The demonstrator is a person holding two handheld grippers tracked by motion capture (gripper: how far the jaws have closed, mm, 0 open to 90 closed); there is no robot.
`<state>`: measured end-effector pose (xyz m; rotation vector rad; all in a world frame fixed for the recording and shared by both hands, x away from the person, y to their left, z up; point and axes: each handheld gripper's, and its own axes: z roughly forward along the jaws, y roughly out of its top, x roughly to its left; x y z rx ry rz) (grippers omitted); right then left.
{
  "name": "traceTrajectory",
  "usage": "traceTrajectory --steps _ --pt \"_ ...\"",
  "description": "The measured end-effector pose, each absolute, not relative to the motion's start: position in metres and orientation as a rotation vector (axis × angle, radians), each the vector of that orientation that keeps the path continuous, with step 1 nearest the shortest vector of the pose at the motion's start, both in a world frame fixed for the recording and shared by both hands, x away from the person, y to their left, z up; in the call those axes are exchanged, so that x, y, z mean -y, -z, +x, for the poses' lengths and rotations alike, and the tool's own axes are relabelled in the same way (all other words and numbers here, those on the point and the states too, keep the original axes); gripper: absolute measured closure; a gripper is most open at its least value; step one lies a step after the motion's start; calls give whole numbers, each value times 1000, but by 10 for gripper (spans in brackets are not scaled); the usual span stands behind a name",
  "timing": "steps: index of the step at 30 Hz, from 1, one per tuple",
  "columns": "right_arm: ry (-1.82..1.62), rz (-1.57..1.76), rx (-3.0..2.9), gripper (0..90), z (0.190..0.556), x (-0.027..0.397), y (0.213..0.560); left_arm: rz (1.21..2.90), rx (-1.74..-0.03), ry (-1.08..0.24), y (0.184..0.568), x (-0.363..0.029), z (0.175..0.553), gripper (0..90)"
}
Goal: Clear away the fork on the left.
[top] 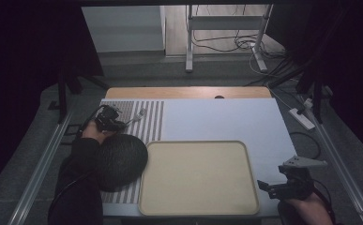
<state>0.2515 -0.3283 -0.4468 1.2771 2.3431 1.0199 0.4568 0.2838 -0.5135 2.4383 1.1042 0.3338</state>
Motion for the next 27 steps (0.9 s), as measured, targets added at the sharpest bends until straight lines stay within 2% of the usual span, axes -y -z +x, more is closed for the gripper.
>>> traceTrajectory --steps 6,27 --pt "-1021 1277 -2343 1 251 328 447 2407 -1121 -385 500 -291 452 783" --pt "-1028 1278 -2342 1 251 329 446 2263 -1235 -251 482 -286 418 782"
